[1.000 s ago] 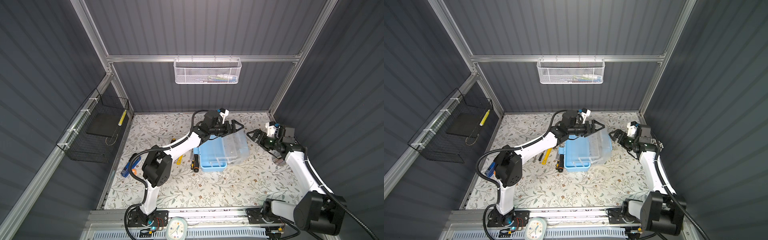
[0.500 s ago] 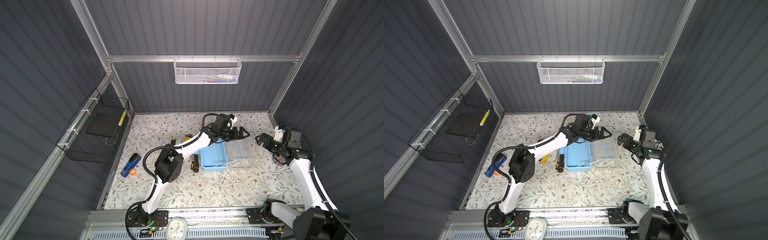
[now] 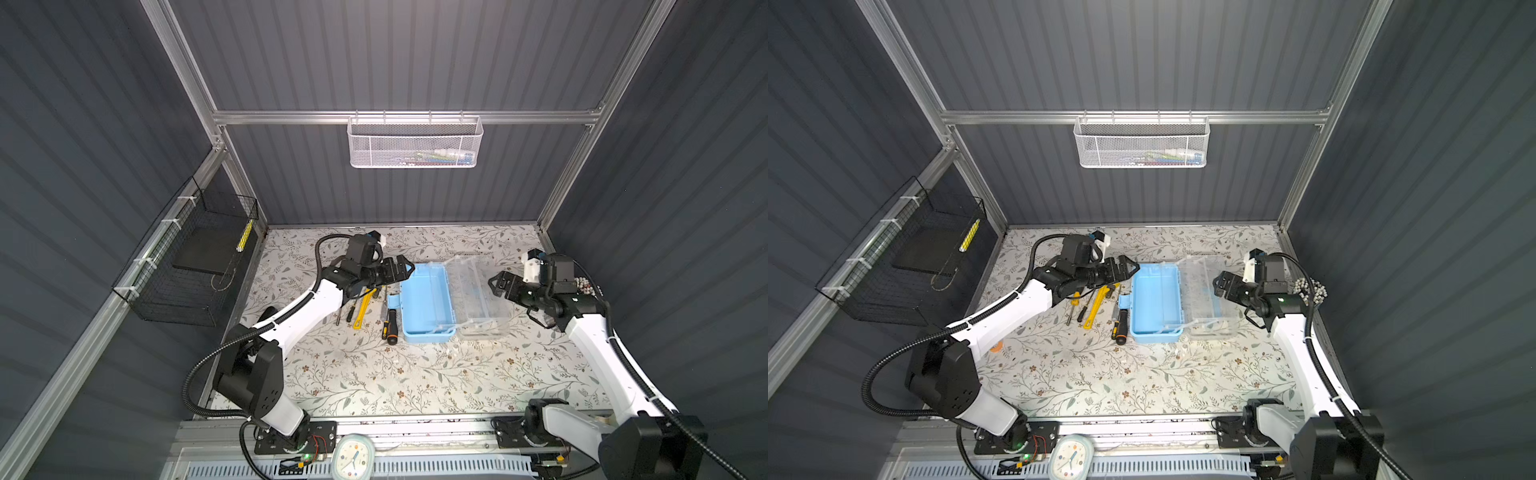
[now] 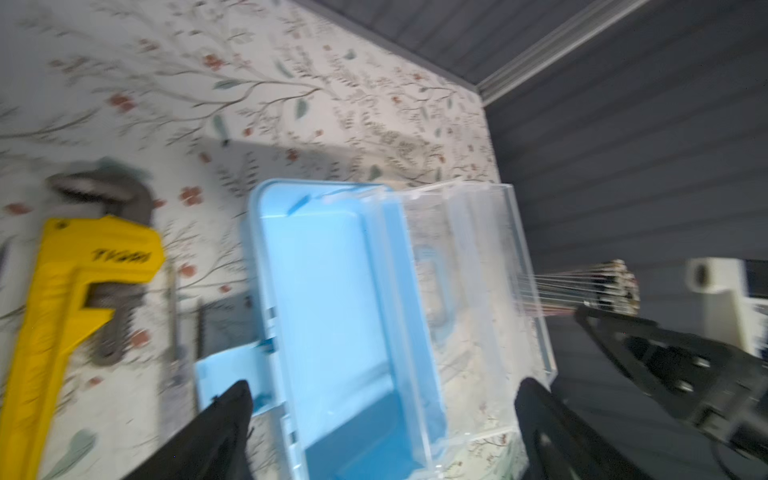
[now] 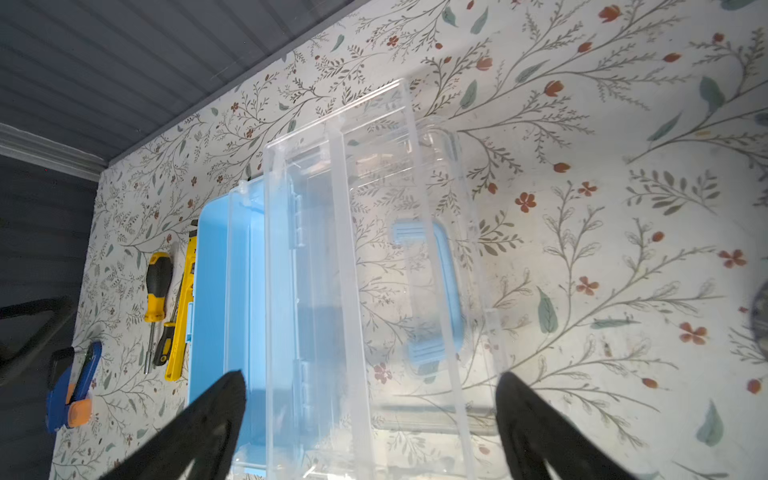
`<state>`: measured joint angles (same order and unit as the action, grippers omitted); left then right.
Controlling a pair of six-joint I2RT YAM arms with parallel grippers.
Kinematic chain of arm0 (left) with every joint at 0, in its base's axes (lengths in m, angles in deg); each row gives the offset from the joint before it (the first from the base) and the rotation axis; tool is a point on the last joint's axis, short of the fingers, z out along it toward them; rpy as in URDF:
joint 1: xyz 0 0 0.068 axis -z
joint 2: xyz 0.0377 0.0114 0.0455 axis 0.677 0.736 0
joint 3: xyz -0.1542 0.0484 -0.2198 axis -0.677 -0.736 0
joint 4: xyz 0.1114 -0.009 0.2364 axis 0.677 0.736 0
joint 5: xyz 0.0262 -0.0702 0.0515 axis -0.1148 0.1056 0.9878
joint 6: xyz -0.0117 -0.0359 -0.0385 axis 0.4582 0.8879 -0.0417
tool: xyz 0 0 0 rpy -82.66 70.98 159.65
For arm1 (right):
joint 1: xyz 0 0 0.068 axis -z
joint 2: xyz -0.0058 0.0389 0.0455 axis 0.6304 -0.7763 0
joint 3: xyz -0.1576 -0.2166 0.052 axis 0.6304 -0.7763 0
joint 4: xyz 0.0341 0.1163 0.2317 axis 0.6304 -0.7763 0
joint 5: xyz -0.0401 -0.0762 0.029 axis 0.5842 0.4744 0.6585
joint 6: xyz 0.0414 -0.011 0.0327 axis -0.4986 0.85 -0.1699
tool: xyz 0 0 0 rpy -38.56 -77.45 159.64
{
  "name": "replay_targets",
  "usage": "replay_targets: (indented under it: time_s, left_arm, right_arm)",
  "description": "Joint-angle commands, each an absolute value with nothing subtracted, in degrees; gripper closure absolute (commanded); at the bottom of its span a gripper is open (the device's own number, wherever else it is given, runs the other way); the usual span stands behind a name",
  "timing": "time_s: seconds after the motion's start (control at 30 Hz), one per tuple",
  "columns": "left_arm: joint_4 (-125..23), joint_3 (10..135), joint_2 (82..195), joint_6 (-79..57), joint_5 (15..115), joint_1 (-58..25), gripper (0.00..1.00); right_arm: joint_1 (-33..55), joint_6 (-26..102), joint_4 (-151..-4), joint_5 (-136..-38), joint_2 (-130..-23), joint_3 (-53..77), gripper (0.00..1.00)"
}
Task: Pack the tool kit
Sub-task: 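Move the left gripper over the tools beside the open box, then grasp the yellow-handled file with the left gripper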
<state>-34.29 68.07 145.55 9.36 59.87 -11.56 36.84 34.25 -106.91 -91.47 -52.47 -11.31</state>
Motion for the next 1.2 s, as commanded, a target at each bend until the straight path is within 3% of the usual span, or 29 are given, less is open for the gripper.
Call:
replay_targets:
  time_s: [0.0, 0.2, 0.4, 0.8, 1.17]
  left_arm:
    - [-30.6, 62.9, 143.1, 6.6, 63.4, -12.5, 0.00]
    - [-28.0, 55.9, 140.6, 4.4, 67.3, -17.3, 0.00]
    - [-20.5, 56.9, 141.5, -1.9, 79.1, -19.8, 0.03]
    - [-17.5, 63.4, 152.8, -9.1, 81.5, -20.8, 0.36]
    - [-17.9, 66.6, 159.3, -10.1, 81.8, -20.8, 0.54]
  right_arm:
    - [34.2, 33.6, -108.1, -88.8, -52.4, -9.2, 0.06]
    - [28.6, 31.8, -108.4, -85.8, -54.5, -8.2, 0.06]
    - [26.2, 30.8, -107.4, -84.9, -56.6, -7.7, 0.08]
    - [25.3, 32.0, -108.8, -81.7, -57.4, -6.7, 0.07]
    - [25.4, 32.7, -109.5, -80.7, -56.9, -7.2, 0.06]
